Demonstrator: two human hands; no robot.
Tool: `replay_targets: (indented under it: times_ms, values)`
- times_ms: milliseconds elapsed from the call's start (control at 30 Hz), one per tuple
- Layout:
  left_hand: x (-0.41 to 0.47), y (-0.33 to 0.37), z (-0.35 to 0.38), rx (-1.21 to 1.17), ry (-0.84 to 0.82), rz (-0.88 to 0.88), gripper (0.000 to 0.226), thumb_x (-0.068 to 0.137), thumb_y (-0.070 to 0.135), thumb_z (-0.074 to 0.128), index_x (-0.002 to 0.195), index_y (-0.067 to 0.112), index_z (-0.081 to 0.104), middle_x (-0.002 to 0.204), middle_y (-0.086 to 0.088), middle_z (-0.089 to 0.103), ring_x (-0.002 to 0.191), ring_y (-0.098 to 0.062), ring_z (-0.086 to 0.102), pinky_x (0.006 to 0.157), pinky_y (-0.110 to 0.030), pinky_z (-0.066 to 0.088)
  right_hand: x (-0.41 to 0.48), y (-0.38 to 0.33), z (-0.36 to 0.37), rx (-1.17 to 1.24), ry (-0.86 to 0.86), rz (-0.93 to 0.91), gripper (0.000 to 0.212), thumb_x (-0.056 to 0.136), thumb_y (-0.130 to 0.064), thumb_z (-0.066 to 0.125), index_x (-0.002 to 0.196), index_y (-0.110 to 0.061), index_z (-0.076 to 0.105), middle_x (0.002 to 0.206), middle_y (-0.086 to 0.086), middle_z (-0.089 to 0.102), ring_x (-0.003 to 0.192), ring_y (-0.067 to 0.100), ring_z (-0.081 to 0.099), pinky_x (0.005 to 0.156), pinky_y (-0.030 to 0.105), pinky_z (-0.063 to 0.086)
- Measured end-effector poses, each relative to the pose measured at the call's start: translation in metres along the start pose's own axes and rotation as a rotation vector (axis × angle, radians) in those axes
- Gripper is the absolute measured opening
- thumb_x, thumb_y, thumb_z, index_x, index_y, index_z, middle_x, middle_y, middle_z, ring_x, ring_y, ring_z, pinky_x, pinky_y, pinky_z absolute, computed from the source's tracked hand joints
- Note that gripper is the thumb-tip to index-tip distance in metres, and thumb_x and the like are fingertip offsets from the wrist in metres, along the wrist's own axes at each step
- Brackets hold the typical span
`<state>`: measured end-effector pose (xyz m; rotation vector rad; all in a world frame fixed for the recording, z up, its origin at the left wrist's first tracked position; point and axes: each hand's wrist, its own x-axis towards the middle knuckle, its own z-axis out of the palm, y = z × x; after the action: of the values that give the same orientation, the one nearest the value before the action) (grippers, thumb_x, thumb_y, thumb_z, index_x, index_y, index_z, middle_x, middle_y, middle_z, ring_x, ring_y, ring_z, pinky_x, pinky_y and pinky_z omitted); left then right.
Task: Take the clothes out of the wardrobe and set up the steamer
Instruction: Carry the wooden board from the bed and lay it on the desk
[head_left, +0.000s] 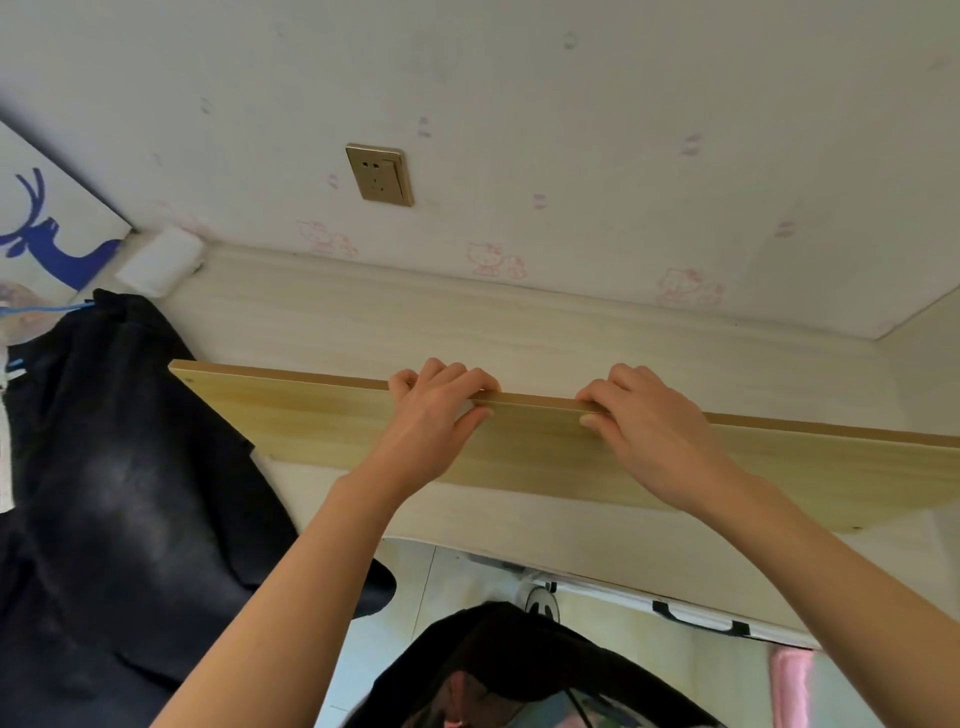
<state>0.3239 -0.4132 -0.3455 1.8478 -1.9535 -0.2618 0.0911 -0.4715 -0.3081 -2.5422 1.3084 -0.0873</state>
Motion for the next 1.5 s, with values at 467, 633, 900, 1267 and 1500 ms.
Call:
replay_targets:
  times_ms: [467,633,900,1267,1500]
  values:
    - [0.035,-0.012,0.034,0.270,0.078,-0.035,0.049,0.096,0.034,0.049,0.142,0.025,0.040,0.151,0.003,0.037,0.144,-0.025,0.022,0.114,-0.053,0.016,0.053,0.026,0.010,0.038,0.023,0.047,0.036,0.089,-0.042,0.059,0.119,-0.023,0.052,0.109,-0.004,0.052,0.104,0.016,0.046,0.078,0.029,0.040]
    - [0.023,-0.019,0.061,0.295,0.018,-0.181,0.073,0.095,0.035,0.051,0.153,0.031,0.007,0.162,0.004,-0.002,0.147,-0.027,-0.010,0.116,-0.056,0.010,0.076,0.036,0.021,0.015,-0.011,0.044,0.043,0.084,-0.040,0.066,0.119,-0.021,0.049,0.110,-0.001,0.054,0.104,0.019,0.047,0.079,0.032,0.042]
    - [0.014,-0.056,0.088,0.277,-0.186,-0.275,0.072,0.095,0.051,0.041,0.151,0.040,-0.002,0.159,0.012,-0.015,0.145,-0.024,-0.021,0.116,-0.058,0.006,0.117,0.051,0.055,0.074,-0.189,0.071,0.052,0.080,-0.041,0.071,0.124,-0.021,0.051,0.117,0.000,0.055,0.110,0.021,0.049,0.086,0.036,0.045]
    - [-0.004,-0.120,0.112,0.278,-0.405,-0.391,0.069,0.084,0.073,0.010,0.145,0.051,-0.012,0.156,0.019,-0.021,0.144,-0.027,-0.024,0.106,-0.070,0.011,0.167,0.072,0.121,0.178,-0.399,0.255,0.061,0.071,-0.038,0.078,0.124,-0.019,0.055,0.126,0.008,0.056,0.117,0.028,0.050,0.097,0.042,0.043]
    - [-0.017,-0.150,0.117,0.286,-0.446,-0.427,0.070,0.079,0.076,-0.007,0.143,0.052,-0.018,0.155,0.018,-0.026,0.145,-0.029,-0.020,0.107,-0.070,0.012,0.182,0.080,0.140,0.176,-0.488,0.314,0.065,0.068,-0.037,0.081,0.126,-0.017,0.057,0.124,0.011,0.048,0.113,0.030,0.051,0.097,0.043,0.045]
